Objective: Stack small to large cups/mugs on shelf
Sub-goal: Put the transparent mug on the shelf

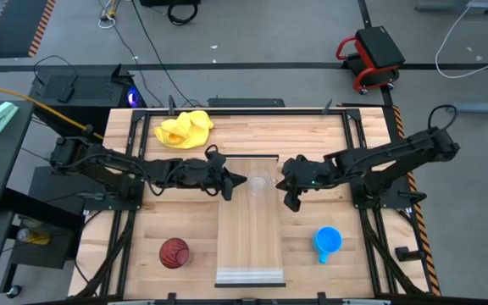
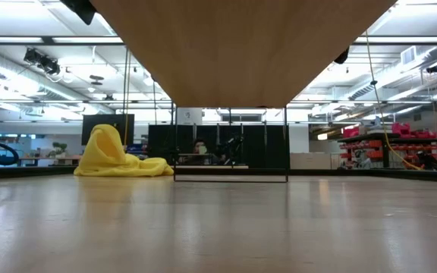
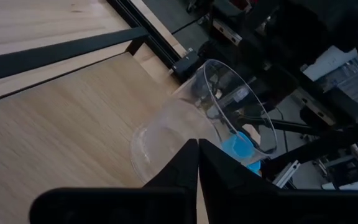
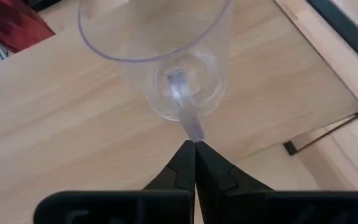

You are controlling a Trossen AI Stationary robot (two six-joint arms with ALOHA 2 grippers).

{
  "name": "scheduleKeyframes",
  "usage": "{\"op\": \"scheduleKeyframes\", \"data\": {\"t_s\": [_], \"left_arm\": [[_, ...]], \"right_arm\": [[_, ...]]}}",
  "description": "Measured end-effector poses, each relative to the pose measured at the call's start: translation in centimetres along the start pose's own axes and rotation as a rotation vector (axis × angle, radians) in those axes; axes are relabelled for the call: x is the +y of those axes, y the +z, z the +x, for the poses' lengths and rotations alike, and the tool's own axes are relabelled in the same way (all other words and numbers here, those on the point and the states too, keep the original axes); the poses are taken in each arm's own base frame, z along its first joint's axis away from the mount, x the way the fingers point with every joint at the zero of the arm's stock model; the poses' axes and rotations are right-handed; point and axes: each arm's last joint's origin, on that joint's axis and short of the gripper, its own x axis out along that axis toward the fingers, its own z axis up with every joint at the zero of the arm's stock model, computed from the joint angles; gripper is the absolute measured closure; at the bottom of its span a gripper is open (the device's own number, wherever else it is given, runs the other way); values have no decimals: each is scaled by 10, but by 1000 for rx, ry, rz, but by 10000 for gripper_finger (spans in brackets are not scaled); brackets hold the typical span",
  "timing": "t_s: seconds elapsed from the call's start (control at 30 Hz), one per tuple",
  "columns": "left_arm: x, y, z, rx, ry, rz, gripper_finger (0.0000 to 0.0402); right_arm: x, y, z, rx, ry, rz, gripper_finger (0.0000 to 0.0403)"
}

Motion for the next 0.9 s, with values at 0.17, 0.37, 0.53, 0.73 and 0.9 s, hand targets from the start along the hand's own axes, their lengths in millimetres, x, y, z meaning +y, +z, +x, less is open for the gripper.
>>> {"op": "scheduleKeyframes", "data": {"t_s": [0.17,0.37,0.53,0.73,0.9], "left_arm": [[0,0,0,1,0,1,382],[0,0,-2,9,9,14,389],[-3,7,-15,12,12,38,380],[-2,14,-34,15,90,56,381],[-2,17,-41,-5,118,62,385]], "right_arm": [[-1,0,-2,-4,-1,1,394],[-3,2,-2,-14,-13,10,394],[-3,2,-2,-17,-8,11,394],[-2,3,-2,-20,-4,7,395],[-2,5,-2,-37,5,9,395]]}}
